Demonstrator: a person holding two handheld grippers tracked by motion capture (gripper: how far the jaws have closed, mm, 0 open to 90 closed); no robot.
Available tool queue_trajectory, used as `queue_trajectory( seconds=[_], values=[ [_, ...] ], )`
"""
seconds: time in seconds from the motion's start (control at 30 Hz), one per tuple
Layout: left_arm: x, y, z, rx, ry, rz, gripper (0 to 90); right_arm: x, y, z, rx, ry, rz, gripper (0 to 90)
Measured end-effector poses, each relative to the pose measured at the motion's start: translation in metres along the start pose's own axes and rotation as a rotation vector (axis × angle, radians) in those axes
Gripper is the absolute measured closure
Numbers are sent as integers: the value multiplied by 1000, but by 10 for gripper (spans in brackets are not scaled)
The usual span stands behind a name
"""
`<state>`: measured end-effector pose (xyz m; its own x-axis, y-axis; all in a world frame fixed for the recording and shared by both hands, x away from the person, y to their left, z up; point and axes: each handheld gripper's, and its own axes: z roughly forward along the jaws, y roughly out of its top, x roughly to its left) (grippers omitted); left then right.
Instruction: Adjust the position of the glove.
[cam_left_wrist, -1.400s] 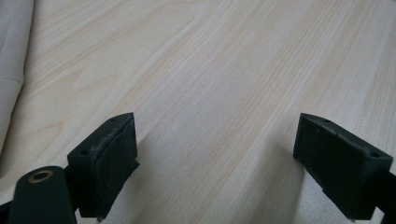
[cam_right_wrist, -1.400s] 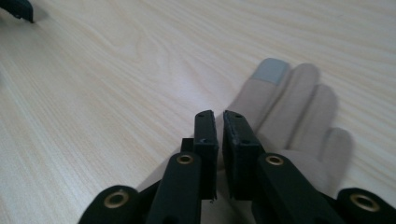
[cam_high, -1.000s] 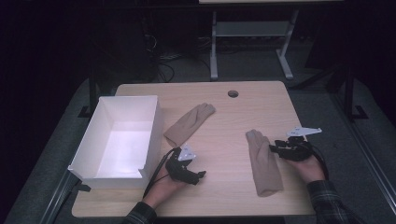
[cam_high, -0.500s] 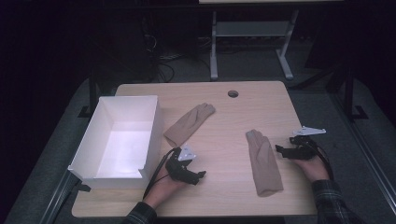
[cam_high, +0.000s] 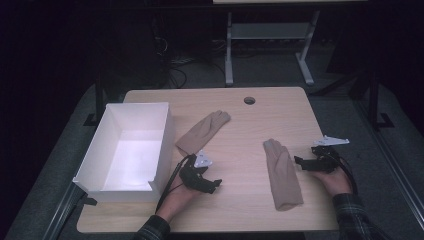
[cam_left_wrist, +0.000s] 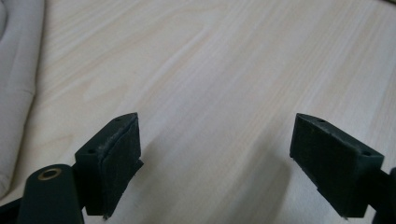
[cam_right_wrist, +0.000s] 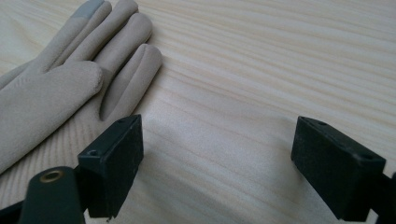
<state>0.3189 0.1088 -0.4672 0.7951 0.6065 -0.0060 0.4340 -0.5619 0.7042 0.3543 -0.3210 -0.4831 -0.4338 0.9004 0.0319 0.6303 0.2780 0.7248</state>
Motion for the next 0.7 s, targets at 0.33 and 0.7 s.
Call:
queue_trajectory(
  seconds=[0.33, 0.7],
  values=[
    [24, 22, 0, -10, 52, -56, 500, 0, 0, 0, 0, -1, 1, 162],
    [59, 45, 10, -3, 141, -139, 897, 0, 0, 0, 1, 0, -2, 161]
  ],
)
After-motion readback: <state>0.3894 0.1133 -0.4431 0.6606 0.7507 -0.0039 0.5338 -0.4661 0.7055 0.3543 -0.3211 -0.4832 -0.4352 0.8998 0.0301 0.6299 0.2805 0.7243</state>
